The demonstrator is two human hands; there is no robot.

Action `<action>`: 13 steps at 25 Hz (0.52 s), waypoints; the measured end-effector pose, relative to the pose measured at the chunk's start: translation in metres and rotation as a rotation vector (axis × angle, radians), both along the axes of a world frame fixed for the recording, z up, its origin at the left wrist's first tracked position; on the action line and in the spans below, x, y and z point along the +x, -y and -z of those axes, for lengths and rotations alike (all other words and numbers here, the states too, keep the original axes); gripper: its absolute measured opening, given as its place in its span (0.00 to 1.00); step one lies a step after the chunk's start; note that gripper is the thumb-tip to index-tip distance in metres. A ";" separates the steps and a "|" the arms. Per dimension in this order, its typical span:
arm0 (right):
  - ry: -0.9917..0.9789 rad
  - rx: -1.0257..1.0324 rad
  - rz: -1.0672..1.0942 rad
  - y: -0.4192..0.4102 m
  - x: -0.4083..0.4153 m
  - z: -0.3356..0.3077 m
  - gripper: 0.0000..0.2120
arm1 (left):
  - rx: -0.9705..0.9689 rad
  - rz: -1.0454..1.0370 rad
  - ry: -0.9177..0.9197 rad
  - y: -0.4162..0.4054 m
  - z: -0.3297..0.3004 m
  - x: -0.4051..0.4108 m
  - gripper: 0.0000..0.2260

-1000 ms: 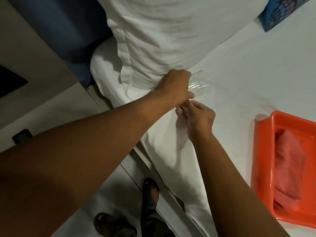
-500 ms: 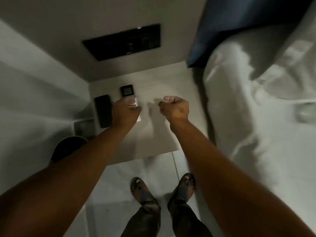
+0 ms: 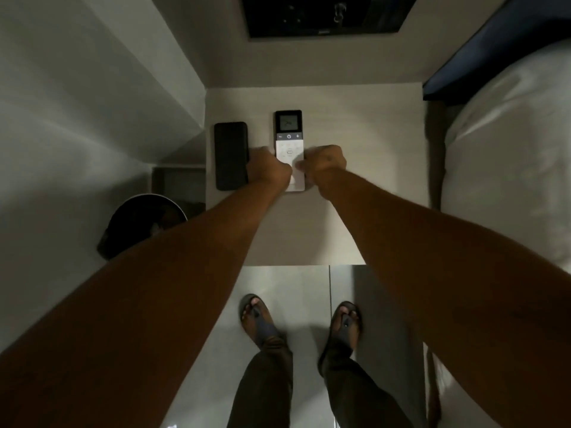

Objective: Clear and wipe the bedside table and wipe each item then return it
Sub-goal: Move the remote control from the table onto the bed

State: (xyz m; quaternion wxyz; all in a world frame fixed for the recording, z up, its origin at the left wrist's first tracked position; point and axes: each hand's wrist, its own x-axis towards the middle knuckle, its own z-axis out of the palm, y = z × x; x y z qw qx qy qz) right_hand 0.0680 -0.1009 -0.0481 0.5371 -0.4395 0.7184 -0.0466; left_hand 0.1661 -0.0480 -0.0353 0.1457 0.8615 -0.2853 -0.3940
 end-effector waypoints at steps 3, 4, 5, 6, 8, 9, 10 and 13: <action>0.058 0.063 0.024 -0.007 -0.017 -0.014 0.16 | -0.007 -0.105 -0.170 -0.005 -0.008 -0.009 0.21; 0.091 0.078 0.059 -0.010 -0.033 -0.025 0.15 | -0.048 -0.150 -0.254 -0.009 -0.020 -0.020 0.21; 0.144 0.082 0.100 -0.017 -0.047 -0.038 0.14 | -0.098 -0.206 -0.332 -0.018 -0.033 -0.029 0.21; 0.193 0.054 0.147 -0.024 -0.069 -0.053 0.11 | -0.142 -0.239 -0.399 -0.026 -0.047 -0.045 0.19; 0.231 -0.013 0.210 -0.047 -0.135 -0.092 0.06 | -0.204 -0.207 -0.510 -0.045 -0.079 -0.098 0.16; 0.253 -0.044 0.224 -0.062 -0.167 -0.113 0.09 | -0.233 -0.165 -0.558 -0.057 -0.094 -0.125 0.16; 0.270 -0.081 0.268 -0.081 -0.210 -0.134 0.11 | -0.263 -0.112 -0.629 -0.067 -0.109 -0.161 0.16; 0.275 -0.088 0.461 -0.145 -0.333 -0.190 0.07 | -0.273 0.142 -0.755 -0.093 -0.152 -0.270 0.16</action>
